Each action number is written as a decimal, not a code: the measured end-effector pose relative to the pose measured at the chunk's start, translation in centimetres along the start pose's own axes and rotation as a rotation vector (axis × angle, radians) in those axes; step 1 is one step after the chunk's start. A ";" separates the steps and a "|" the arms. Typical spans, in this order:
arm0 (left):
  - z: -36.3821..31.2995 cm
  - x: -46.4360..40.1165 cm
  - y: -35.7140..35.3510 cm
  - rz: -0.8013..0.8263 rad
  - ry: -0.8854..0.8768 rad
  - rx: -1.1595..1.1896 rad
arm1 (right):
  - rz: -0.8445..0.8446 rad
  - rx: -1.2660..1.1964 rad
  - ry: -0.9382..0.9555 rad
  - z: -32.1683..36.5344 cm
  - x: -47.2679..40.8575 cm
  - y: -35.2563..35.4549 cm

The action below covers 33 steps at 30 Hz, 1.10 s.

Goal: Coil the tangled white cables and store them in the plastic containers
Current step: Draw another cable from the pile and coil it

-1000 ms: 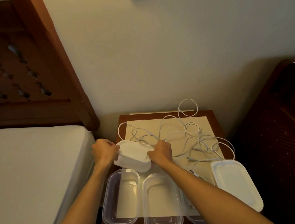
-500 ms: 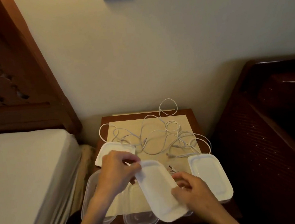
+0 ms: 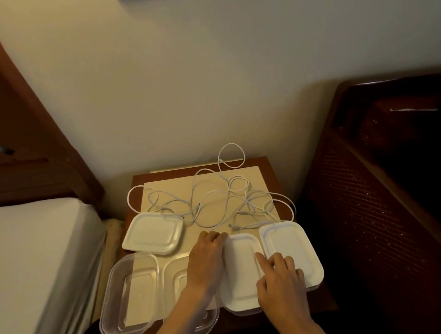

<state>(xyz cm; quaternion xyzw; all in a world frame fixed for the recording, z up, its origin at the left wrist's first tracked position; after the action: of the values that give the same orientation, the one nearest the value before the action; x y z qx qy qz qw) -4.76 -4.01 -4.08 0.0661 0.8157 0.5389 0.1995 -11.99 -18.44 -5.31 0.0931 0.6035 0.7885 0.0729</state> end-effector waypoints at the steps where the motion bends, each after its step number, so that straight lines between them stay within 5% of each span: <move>1: 0.0 -0.1 -0.1 -0.005 -0.013 -0.015 | -0.027 0.023 0.003 0.0 -0.2 -0.1; 9: -0.4 0.2 -0.3 -0.010 -0.078 -0.093 | -0.055 -0.059 0.136 0.2 -1.4 0.1; 14: -1.3 1.3 -1.2 0.001 -0.082 -0.182 | 0.061 0.157 0.231 0.8 -2.3 -2.3; 19: -1.5 3.2 -4.4 0.143 -0.082 -0.295 | 0.067 0.201 0.234 0.4 -2.6 -3.2; 33: -1.5 2.1 -4.4 0.173 -0.084 -0.299 | 0.070 0.098 0.220 0.4 -3.5 -3.2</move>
<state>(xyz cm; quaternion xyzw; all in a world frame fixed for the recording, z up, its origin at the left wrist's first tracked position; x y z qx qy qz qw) -6.83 -6.42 -8.14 0.1282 0.7087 0.6661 0.1941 -8.53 -17.99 -8.47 0.0304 0.6421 0.7656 -0.0259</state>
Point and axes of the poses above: each hand's wrist, its own x-axis away from the middle knuckle, its own y-axis out of the back of the hand, z = x × y, the point moved 8 cm from there along -x, towards the middle knuckle, and after that the axes turned 7 degrees about -y, right-handed, at the moved point
